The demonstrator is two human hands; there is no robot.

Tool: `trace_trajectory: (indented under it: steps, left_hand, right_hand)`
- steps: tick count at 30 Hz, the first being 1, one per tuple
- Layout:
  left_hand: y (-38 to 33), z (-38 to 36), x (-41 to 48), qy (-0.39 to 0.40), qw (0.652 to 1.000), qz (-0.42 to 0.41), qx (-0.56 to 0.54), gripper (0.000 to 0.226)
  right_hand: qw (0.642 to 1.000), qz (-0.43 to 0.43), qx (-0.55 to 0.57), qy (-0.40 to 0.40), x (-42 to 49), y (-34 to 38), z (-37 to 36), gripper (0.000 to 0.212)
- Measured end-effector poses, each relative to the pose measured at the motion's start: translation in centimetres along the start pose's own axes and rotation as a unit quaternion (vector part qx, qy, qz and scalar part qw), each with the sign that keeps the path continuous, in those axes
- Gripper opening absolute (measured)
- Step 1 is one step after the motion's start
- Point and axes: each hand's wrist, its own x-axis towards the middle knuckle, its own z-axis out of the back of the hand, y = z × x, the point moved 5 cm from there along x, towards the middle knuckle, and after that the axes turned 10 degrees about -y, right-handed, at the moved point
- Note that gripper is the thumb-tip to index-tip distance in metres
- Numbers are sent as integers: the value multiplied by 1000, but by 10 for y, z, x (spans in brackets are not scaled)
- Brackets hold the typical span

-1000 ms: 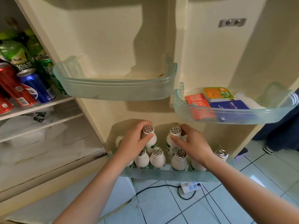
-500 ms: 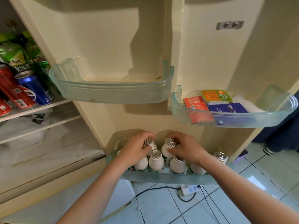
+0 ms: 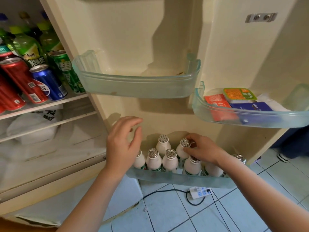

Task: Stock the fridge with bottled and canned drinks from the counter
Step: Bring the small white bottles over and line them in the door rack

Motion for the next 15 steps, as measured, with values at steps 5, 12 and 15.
trace_trajectory:
  steps: [5,12,15]
  left_hand:
    - [25,33,14,-163,984,-7,65,39]
    - [63,18,36,-74,994,11,82,88]
    - [69,16,40,-64,996,8,66,86]
  right_hand:
    - [997,20,-46,-60,-15,14,12,49]
    - [955,98,13,-281,-49,59,25,16]
    - [950,126,3,-287,-55,79,15,13]
